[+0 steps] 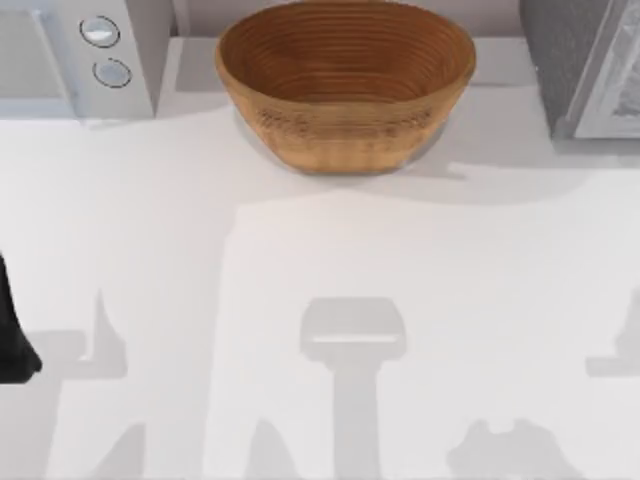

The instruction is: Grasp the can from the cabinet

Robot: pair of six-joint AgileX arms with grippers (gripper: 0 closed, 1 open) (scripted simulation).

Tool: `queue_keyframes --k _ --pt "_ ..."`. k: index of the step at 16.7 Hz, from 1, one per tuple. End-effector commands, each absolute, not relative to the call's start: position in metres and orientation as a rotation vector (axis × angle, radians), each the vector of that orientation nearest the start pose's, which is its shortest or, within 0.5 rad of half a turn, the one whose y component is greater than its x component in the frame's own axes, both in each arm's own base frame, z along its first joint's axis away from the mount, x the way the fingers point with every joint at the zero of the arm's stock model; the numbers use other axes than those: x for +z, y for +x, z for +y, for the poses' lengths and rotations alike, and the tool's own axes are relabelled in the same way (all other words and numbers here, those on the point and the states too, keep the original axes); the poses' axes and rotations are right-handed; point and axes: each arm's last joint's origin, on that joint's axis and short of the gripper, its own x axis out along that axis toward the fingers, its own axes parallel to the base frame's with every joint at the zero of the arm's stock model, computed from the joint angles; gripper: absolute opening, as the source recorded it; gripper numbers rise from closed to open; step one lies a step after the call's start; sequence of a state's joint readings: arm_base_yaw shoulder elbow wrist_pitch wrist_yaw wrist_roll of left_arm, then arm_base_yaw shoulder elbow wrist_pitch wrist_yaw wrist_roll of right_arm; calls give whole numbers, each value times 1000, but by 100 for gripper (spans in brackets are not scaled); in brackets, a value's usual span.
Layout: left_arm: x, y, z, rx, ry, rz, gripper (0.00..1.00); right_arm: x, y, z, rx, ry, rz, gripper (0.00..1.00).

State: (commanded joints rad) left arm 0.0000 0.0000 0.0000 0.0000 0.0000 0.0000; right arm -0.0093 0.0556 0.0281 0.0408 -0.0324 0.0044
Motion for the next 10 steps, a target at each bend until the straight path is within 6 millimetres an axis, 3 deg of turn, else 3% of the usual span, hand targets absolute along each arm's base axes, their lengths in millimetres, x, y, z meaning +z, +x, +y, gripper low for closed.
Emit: queue_keyframes --k 5,10 --pt "160 106 -1 0 0 0 100 208 124 -4 118 2 -65 0" --pt "160 106 -1 0 0 0 100 244 175 -19 258 -3 -80 0"
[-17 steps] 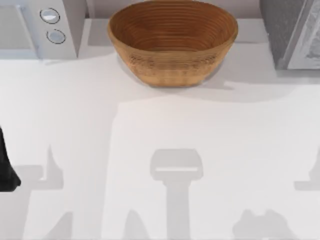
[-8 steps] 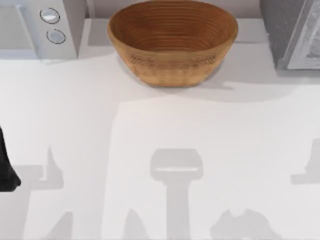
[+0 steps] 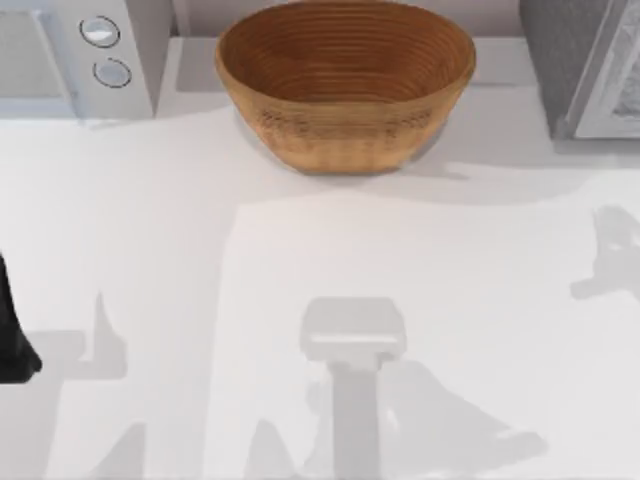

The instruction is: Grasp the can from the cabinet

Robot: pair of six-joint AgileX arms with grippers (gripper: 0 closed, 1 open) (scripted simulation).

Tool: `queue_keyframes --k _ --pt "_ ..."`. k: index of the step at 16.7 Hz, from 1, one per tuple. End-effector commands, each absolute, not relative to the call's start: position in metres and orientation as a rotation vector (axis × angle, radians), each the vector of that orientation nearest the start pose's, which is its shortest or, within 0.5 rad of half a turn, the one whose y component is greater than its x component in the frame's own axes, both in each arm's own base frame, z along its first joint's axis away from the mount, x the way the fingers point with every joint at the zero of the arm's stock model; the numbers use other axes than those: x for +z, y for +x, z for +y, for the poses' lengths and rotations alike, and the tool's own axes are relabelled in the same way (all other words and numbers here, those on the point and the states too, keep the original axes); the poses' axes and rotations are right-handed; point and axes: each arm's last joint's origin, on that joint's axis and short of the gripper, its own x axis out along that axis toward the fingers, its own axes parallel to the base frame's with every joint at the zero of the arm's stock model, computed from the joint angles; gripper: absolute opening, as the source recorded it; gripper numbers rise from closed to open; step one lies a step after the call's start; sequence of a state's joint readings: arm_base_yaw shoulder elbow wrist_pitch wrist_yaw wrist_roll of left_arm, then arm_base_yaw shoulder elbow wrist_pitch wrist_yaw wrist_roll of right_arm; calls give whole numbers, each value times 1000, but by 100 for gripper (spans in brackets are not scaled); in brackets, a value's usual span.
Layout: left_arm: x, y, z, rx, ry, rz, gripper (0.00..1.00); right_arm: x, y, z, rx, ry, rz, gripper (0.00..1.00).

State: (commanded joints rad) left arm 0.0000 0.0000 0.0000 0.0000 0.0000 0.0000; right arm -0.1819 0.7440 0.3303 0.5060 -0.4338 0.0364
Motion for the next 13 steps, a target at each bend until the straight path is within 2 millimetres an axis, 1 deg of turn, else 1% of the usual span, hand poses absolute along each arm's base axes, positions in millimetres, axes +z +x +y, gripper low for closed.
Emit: queue_keyframes --k 3,5,6,8,10,13 --pt "160 106 -1 0 0 0 100 249 220 -40 353 -4 -73 0" --pt "160 106 -1 0 0 0 100 242 252 -59 419 -4 -66 0" --pt "160 106 -1 0 0 0 100 235 267 -70 452 -3 -62 0" --pt "160 106 -1 0 0 0 100 214 295 -95 515 -2 -51 0" --pt "160 106 -1 0 0 0 100 187 316 -120 575 1 -40 0" --pt "160 106 -1 0 0 0 100 138 335 -155 655 5 -25 0"
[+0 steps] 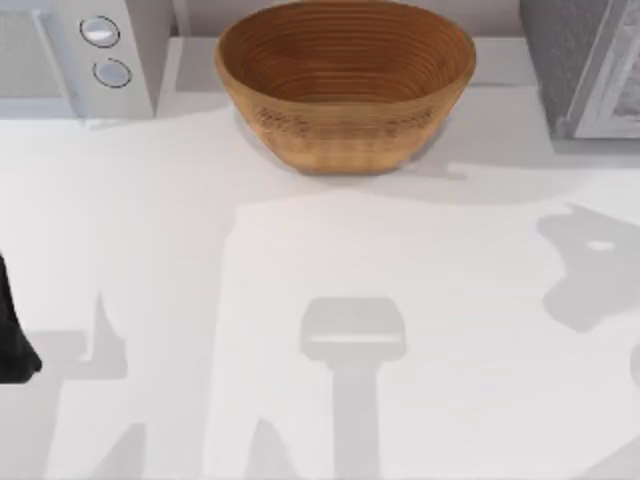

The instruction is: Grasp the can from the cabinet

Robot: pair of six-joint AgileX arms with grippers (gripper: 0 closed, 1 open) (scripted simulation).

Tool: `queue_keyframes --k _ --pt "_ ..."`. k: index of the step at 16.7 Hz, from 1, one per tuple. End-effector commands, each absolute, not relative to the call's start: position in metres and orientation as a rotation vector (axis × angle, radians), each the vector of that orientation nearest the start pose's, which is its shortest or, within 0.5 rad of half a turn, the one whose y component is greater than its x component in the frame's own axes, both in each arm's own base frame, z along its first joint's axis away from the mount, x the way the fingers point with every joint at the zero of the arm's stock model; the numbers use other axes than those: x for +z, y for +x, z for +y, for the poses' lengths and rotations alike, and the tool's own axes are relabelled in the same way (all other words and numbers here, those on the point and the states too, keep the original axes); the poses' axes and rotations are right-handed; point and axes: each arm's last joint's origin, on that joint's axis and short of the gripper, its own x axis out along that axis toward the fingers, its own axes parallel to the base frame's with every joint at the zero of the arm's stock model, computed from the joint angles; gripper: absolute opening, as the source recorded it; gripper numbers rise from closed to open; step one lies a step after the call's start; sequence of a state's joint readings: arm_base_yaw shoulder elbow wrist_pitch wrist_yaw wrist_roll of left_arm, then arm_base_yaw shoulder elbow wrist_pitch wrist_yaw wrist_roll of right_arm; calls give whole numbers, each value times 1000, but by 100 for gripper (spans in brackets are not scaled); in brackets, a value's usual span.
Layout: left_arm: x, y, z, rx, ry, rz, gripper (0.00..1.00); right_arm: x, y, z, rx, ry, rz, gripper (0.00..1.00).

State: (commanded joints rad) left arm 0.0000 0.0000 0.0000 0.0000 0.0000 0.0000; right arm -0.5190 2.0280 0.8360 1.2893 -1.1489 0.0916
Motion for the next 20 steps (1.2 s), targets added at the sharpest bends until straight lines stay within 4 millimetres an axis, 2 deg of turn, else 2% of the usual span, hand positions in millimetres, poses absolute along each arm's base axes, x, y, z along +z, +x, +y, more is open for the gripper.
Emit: queue_keyframes --k 4,7,14,20 --pt "160 106 -1 0 0 0 100 79 339 -188 732 7 -12 0" --pt "160 106 -1 0 0 0 100 53 337 -200 763 6 -8 0" --pt "160 106 -1 0 0 0 100 48 337 -199 771 12 -4 0" --pt "160 106 -1 0 0 0 100 43 353 -184 768 6 -7 0"
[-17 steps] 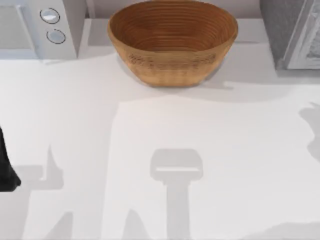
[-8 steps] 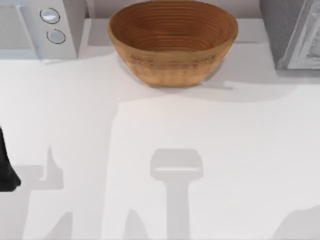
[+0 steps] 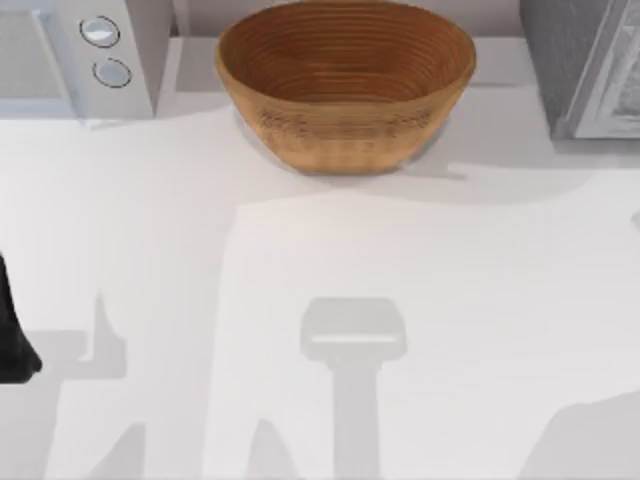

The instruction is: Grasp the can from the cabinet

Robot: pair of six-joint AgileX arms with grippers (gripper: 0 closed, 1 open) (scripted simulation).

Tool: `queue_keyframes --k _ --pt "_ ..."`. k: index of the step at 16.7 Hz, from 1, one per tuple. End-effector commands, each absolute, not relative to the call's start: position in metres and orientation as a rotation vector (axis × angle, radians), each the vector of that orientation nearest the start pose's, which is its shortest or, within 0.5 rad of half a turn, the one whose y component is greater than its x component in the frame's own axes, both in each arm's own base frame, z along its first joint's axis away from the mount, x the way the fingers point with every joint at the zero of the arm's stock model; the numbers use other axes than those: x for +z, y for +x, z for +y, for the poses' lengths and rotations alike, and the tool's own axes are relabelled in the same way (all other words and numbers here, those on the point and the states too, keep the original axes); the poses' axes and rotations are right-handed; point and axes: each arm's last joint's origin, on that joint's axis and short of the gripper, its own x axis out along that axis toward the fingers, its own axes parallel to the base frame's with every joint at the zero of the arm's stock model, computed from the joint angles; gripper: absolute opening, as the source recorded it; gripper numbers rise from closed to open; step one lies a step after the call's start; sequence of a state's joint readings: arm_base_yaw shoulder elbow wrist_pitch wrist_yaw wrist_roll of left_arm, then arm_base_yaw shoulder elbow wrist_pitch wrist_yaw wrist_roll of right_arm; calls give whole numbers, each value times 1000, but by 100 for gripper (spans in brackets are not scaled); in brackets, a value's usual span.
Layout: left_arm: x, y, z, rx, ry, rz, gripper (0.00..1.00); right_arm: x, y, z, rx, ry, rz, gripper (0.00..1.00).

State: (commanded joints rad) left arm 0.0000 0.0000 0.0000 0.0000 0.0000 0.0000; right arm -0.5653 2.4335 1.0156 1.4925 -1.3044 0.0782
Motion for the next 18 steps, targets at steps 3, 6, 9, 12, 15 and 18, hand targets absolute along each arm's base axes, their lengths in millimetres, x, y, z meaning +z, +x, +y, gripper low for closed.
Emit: queue_keyframes --k 3,6,9,12,15,18 --pt "160 106 -1 0 0 0 100 43 353 -184 768 6 -7 8" --pt "160 106 -1 0 0 0 100 43 353 -184 768 6 -7 30" --pt "160 106 -1 0 0 0 100 43 353 -184 768 6 -7 53" --pt "160 106 -1 0 0 0 100 43 353 -184 768 6 -7 75" --pt "160 106 -1 0 0 0 100 43 353 -184 768 6 -7 98" --pt "160 106 -1 0 0 0 100 43 353 -184 768 6 -7 100"
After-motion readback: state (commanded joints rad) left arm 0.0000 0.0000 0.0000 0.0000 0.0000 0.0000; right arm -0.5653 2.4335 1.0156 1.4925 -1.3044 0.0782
